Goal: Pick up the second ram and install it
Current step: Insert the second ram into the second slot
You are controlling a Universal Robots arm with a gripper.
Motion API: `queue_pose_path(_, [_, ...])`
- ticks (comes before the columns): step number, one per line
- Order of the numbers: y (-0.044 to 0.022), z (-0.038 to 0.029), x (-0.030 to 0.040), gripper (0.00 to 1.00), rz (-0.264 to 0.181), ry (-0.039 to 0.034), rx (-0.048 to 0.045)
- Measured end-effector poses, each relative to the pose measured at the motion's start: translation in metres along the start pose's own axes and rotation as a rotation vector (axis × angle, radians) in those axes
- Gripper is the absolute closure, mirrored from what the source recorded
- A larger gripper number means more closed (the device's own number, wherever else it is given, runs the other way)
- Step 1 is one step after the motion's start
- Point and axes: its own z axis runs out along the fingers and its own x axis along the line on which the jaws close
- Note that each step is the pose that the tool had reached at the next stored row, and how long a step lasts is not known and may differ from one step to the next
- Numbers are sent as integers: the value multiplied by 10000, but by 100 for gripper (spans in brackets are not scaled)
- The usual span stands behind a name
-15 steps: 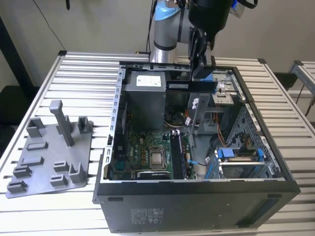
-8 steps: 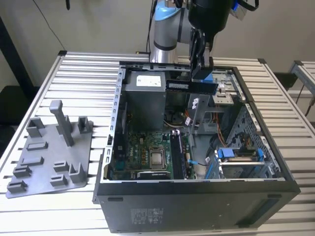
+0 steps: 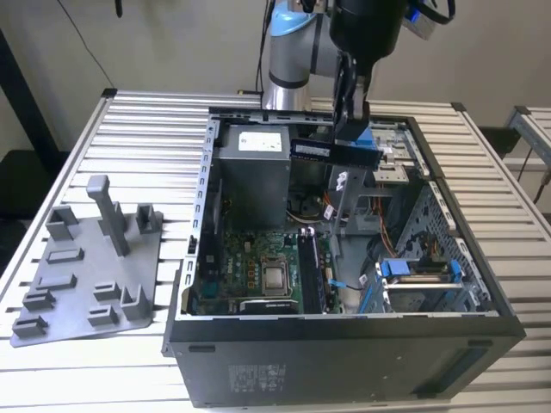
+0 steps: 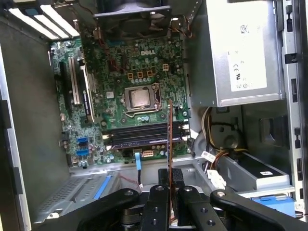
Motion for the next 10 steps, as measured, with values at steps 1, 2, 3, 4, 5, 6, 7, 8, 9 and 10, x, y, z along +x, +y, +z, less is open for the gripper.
queue_pose_path(1, [0, 1, 1, 86, 117, -2, 3])
queue_pose_path(2, [0, 2, 1, 86, 245, -2, 5])
queue_pose_path(3, [-1, 3, 1, 86, 378, -3, 8])
queue_pose_path(4, [-1, 4, 2, 86, 506, -4, 11])
queue_pose_path(5, [-1, 5, 2, 86, 632, -6, 14])
queue_pose_path(6, [-1, 6, 2, 86, 766, -7, 17])
queue_pose_path(7, [0, 7, 3, 86, 898, -7, 19])
queue_pose_path(8, [0, 8, 3, 86, 1027, -8, 22])
queue_pose_path(9, [-1, 9, 3, 86, 1153, -9, 25])
queue_pose_path(10, [-1, 10, 3, 86, 1280, -11, 27])
